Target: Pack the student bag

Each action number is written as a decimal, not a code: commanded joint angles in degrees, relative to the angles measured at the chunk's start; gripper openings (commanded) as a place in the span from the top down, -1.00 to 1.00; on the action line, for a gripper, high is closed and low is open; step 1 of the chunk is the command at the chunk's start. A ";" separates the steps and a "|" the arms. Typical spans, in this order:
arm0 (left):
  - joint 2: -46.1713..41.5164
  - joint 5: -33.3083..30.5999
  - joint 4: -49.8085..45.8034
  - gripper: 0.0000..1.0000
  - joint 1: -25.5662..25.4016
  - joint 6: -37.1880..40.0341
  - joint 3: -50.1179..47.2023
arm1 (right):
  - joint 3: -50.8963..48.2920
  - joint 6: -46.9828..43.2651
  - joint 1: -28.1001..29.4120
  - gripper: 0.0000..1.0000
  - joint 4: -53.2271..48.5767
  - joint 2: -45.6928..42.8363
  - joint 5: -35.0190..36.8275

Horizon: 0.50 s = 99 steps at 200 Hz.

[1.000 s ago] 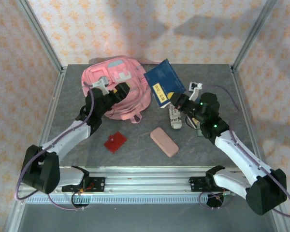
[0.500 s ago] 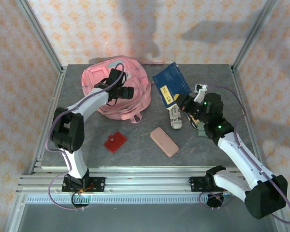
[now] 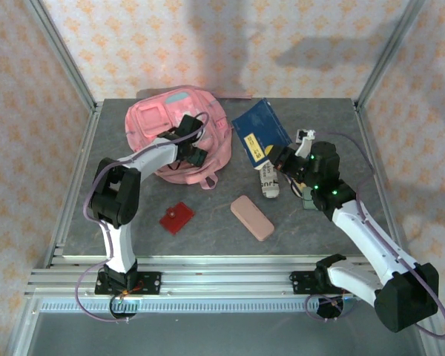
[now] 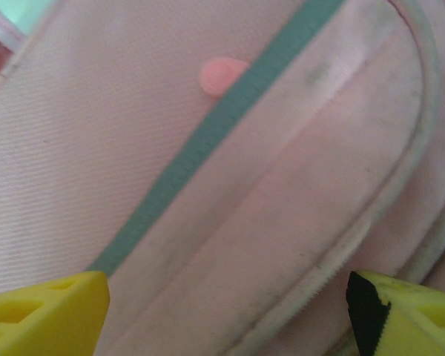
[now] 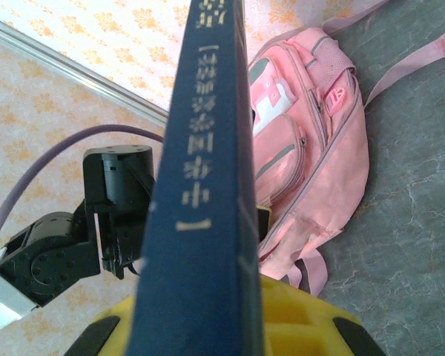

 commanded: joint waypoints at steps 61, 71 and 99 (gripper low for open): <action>1.95 -12.00 7.16 -0.54 -0.60 2.07 -2.77 | -0.69 0.66 -0.21 1.00 4.74 -0.25 -1.96; 2.72 -12.15 7.93 -0.48 -0.67 2.60 -2.47 | -0.91 0.75 -0.27 1.00 4.75 -0.31 -2.09; 5.31 -14.13 8.16 -0.05 -1.17 2.92 -0.87 | -1.58 1.01 -0.28 1.00 4.84 -0.97 -1.91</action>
